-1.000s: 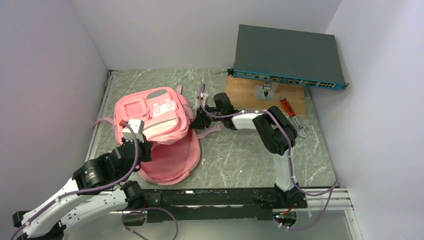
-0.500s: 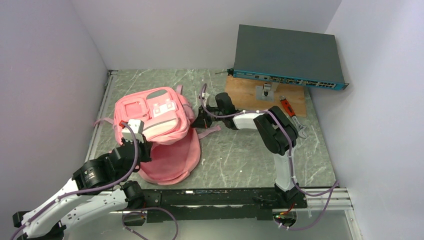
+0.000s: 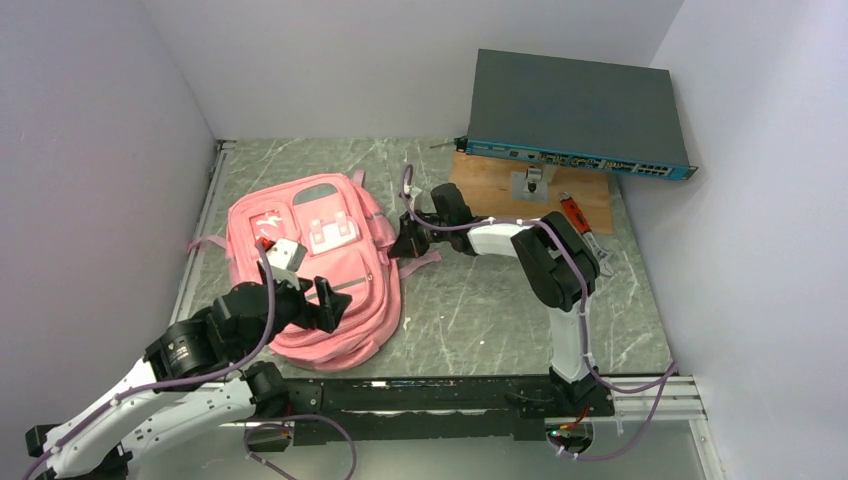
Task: Pack the student bag
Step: Zip the student bag at the center of the board.
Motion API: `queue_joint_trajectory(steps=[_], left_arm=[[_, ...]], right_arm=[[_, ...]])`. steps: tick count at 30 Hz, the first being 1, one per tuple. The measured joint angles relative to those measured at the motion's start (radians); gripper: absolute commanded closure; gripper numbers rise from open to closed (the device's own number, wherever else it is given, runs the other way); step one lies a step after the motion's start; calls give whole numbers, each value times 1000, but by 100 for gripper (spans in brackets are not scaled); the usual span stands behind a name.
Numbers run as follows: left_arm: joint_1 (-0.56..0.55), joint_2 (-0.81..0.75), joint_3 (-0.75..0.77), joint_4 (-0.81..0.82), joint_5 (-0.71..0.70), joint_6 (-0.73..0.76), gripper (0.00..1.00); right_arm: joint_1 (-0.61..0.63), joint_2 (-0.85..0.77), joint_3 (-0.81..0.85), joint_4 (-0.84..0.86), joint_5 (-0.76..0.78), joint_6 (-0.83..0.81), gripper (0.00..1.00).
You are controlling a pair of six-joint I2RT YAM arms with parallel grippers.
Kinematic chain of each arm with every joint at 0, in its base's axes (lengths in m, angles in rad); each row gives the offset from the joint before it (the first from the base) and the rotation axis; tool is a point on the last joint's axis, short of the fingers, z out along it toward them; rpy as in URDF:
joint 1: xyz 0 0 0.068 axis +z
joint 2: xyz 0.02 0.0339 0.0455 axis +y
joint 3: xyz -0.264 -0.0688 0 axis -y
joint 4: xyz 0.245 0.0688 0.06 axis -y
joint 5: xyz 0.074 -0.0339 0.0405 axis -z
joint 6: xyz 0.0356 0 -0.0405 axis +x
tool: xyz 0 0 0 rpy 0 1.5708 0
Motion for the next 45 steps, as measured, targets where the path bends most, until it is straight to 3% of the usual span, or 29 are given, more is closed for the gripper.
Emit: queue_joint_trajectory(steps=[6, 10, 14, 18, 19, 21, 23, 28, 37, 45], left_arm=[[4, 186, 106, 30, 58, -7, 4], [72, 404, 203, 38, 90, -26, 31], [238, 502, 146, 118, 203, -54, 57], [401, 507, 26, 221, 328, -85, 65], [424, 514, 11, 238, 351, -90, 68], [447, 537, 3, 270, 387, -94, 70], [464, 560, 0, 304, 415, -98, 70], [494, 566, -54, 371, 441, -112, 72], [585, 648, -150, 517, 469, -135, 90], [663, 772, -223, 709, 583, -229, 92]], right_arm=[[0, -21, -2, -48, 29, -22, 88], [4, -45, -20, -51, 58, -28, 86], [9, -68, -47, -47, 98, -34, 81], [16, -85, -61, -52, 124, -52, 77], [20, -89, -63, -54, 129, -60, 81], [27, -92, -65, -55, 135, -79, 93], [31, -92, -65, -57, 148, -97, 98], [36, -92, -65, -84, 185, -132, 99], [113, -173, -87, -183, 399, -245, 100], [220, -292, -223, -195, 618, -334, 100]])
